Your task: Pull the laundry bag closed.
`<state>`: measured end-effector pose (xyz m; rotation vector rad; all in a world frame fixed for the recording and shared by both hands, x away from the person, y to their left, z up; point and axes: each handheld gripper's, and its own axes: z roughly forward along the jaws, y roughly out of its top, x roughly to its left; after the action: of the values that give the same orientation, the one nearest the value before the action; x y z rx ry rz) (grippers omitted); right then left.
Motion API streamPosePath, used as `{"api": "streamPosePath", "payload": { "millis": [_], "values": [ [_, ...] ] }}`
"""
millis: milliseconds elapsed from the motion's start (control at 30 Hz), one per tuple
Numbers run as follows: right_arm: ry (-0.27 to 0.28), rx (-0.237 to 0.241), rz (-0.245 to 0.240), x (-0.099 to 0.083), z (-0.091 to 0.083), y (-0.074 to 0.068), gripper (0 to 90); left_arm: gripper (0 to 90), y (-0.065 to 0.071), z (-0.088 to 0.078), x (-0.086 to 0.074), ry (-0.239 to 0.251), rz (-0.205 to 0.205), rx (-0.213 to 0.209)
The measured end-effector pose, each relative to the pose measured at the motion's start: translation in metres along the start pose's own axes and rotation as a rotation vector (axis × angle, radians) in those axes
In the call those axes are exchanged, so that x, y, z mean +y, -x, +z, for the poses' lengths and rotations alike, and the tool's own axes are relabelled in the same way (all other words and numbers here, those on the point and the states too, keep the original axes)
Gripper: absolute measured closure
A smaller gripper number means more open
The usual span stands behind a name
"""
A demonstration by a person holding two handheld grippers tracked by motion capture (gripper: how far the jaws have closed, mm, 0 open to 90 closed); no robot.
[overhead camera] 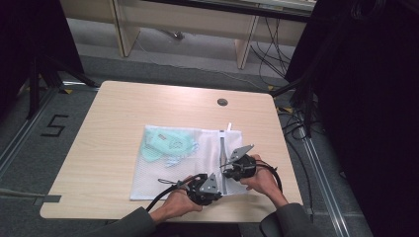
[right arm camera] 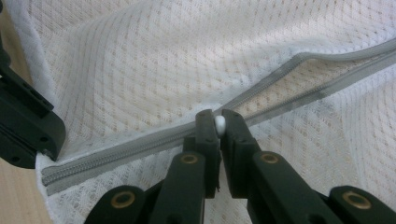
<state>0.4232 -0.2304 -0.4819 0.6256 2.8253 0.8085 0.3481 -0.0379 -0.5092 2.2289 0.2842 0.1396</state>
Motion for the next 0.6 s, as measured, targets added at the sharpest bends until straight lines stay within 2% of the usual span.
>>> {"api": "streamPosePath", "payload": {
  "millis": [67,167,200,233,267,400,500,600],
  "values": [
    [0.004,0.002,0.016,0.0013,0.0022,-0.0008,86.4,88.1,0.0001,-0.0011,-0.0005,-0.006,-0.007,0.004],
    [0.002,-0.001,0.012,0.0014,0.0017,0.0024,86.3,88.1,0.0008,-0.0017,-0.0007,-0.004,-0.01,-0.008],
    [0.0,-0.005,0.033,0.0016,0.0016,0.002,86.3,88.1,0.0014,-0.0018,-0.0016,-0.007,-0.006,-0.006],
    [0.0,-0.005,0.033,0.0016,0.0016,0.002,86.3,88.2,0.0014,-0.0018,-0.0016,-0.007,-0.006,-0.006],
    [0.006,-0.004,0.013,0.0024,0.0026,0.0031,86.3,88.2,0.0011,-0.002,-0.0011,-0.009,-0.009,-0.009],
    [0.011,0.001,0.024,0.0021,0.0031,0.0042,86.3,88.1,0.0017,-0.0039,-0.0018,-0.006,-0.009,-0.015],
    [0.006,-0.002,0.015,0.0044,0.0036,0.0056,86.3,88.1,0.002,-0.0046,-0.0024,0.004,-0.026,-0.014],
    [0.004,-0.022,0.01,0.0053,0.0047,0.0081,86.3,88.2,0.003,-0.0062,-0.0026,0.005,-0.03,-0.022]
  ]
}}
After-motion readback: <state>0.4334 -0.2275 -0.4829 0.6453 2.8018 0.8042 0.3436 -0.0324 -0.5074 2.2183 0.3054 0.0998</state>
